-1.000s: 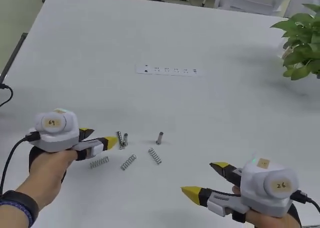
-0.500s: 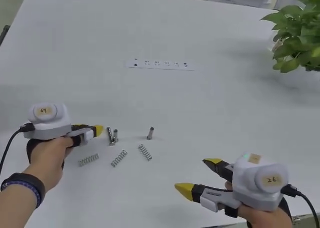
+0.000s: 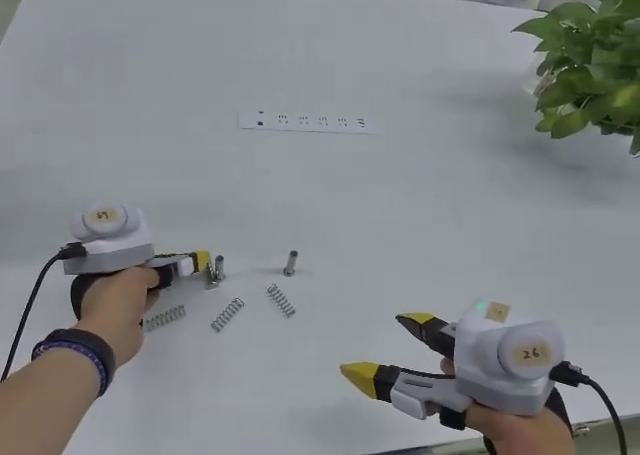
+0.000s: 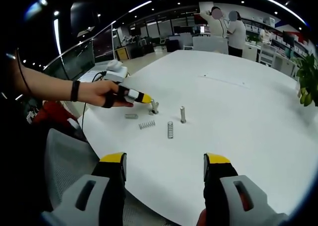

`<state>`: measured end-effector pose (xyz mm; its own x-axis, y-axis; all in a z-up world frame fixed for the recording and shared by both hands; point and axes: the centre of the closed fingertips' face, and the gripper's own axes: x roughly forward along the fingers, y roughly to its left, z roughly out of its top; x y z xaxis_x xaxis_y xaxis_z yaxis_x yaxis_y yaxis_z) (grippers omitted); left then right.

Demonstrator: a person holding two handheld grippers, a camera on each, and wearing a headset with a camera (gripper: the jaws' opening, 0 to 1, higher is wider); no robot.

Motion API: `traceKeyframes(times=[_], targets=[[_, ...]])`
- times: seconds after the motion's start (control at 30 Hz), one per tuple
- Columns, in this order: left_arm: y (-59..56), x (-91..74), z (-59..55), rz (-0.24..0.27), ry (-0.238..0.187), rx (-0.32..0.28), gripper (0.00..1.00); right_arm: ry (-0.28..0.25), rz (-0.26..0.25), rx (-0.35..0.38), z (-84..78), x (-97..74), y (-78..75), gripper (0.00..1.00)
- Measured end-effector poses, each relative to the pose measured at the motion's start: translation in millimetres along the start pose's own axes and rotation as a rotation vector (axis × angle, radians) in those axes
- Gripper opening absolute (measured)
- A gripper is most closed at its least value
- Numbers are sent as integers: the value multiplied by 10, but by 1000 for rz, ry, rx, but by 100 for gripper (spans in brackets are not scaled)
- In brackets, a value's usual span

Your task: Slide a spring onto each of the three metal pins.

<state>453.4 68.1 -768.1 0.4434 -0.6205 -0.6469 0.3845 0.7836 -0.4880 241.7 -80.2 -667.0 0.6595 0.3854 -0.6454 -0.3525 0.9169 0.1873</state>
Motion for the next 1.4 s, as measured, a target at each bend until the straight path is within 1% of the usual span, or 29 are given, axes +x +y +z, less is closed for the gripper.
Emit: traceKeyframes(times=[0.1, 0.2, 0.23, 0.33, 0.4, 0.53, 0.67, 0.7, 0.77, 0.9, 1.0, 1.07, 1.1, 1.13, 1.17, 1.23, 1.27, 1.3, 1.4], targets=[[-28, 39, -1, 5, 2, 30, 16, 1, 1, 0, 1, 0, 0, 61], [-47, 86, -25, 17, 22, 76, 17, 2, 0, 1, 2, 0, -9, 61], [-48, 106, -43, 23, 36, 96, 17, 4, 0, 0, 1, -1, -14, 61], [-68, 147, -29, 28, 39, 140, 16, 5, -2, 0, 4, -5, -33, 61], [-53, 163, -21, 42, 48, 184, 15, 6, -4, 0, 5, -11, -48, 61], [-49, 181, -8, 55, 62, 237, 13, 8, -8, 3, -2, -20, -67, 61], [-16, 181, -9, 71, 74, 293, 9, 12, -8, 3, -10, -18, -71, 61], [-19, 180, -17, 69, 78, 295, 9, 12, -8, 4, -9, -17, -69, 61], [-9, 176, -17, 74, 86, 319, 8, 12, -7, 4, -8, -10, -60, 61], [36, 146, -28, 88, 107, 338, 4, 11, -3, 1, 4, 10, -40, 61], [74, 113, -32, 95, 118, 349, 4, 7, -2, 2, 20, 17, -27, 61], [116, 83, -29, 109, 123, 363, 3, 5, -2, 2, 26, 21, -25, 61], [140, 69, -28, 118, 129, 385, 3, 5, -2, 2, 25, 23, -24, 61], [146, 60, -35, 119, 136, 393, 3, 5, -1, 1, 25, 25, -22, 61], [169, 35, -49, 130, 150, 414, 3, 5, 0, 0, 26, 26, -20, 61], [224, -4, -49, 156, 172, 467, 2, 4, 0, 1, 26, 26, -16, 61], [249, -4, -20, 167, 169, 496, 2, 4, 0, 1, 26, 26, -17, 61], [258, -18, -38, 172, 188, 515, 1, 3, -1, 3, 23, 26, -17, 61], [269, 3, -18, 173, 202, 566, 1, 6, 1, 1, 10, 26, -12, 61]])
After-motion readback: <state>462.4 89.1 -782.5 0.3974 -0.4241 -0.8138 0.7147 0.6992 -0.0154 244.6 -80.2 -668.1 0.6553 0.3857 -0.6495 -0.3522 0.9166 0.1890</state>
